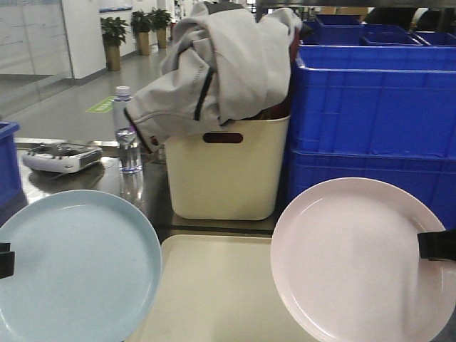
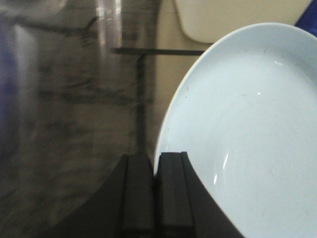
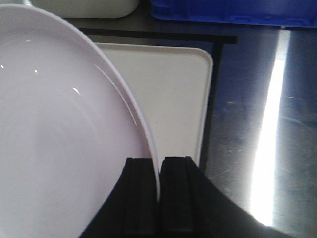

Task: Grab plate from conveyor and place on tray

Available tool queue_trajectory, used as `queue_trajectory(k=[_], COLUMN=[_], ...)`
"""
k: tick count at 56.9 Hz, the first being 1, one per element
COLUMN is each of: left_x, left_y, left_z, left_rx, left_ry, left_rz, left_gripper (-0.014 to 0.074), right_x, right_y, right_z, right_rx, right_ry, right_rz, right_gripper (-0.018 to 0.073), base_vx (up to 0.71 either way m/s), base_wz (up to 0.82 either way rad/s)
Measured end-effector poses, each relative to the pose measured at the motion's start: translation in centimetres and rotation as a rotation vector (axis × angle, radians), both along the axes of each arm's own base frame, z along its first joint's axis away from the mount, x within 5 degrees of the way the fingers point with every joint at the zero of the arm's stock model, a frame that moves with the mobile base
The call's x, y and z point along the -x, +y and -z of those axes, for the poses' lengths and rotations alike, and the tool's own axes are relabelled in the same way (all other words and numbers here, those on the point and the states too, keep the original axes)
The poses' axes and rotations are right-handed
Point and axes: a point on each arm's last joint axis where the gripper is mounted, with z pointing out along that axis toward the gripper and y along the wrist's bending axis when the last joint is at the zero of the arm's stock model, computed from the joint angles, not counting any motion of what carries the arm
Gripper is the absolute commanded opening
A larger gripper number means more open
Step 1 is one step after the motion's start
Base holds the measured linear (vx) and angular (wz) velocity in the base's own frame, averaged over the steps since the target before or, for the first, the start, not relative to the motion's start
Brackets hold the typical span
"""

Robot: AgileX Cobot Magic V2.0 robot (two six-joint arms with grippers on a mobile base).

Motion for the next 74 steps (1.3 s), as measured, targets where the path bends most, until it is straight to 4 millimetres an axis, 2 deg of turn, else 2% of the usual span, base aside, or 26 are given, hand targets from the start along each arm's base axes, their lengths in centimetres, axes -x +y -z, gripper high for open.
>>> queue_trajectory(k=[22, 74], left_x=[0.0, 0.0], left_y=[0.0, 0.0], left_z=[0.0, 0.0], left_rx=[0.0, 0.0], left_ry=[0.0, 0.0], left_rz=[0.0, 0.0], left_gripper=[-0.0006, -0.0006], right_x=[0.0, -0.1], right_y=[0.0, 0.01], right_z=[0.0, -0.12], right_rx=[0.0, -0.004], right_ry=[0.0, -0.017], right_rz=[0.0, 0.001], right_gripper=[-0.0012, -0.0012], base_vx=[0.11, 0.0], base_wz=[-0.25, -0.01])
